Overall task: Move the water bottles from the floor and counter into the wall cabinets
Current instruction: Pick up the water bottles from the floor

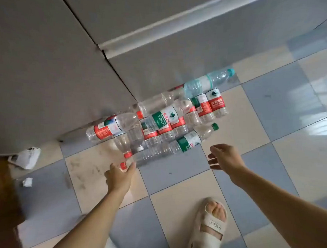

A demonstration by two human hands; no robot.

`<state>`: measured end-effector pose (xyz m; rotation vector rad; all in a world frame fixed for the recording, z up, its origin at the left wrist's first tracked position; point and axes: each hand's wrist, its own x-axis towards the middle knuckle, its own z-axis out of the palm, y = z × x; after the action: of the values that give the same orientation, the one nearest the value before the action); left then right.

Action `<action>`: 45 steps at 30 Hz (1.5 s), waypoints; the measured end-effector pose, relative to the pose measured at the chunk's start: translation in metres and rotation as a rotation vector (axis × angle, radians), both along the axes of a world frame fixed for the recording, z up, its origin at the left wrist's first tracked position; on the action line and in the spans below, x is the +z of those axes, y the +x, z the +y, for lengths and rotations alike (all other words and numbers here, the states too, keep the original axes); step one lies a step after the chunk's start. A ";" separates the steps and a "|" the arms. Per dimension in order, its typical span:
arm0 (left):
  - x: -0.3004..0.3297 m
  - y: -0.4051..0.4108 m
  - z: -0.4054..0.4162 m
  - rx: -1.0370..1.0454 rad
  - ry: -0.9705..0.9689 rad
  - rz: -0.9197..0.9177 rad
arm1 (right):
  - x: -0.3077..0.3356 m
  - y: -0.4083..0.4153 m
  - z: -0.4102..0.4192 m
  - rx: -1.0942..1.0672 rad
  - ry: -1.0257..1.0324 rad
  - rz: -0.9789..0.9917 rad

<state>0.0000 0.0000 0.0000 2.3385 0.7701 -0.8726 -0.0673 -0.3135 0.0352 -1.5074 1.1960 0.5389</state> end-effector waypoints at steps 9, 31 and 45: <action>-0.116 -0.015 0.014 0.551 -0.378 -0.061 | -0.132 0.033 -0.006 -0.237 -0.082 -0.051; 0.002 0.012 -0.027 -0.235 -0.380 -0.450 | -0.045 0.032 -0.002 0.015 -0.236 -0.384; 0.017 0.007 -0.095 -0.876 -0.339 -0.599 | -0.055 0.009 0.025 0.500 -0.511 -0.489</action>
<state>0.0066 -0.0954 0.0167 2.3826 -0.6449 -0.4832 -0.0586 -0.2883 -0.0200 -2.2415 0.5845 0.1570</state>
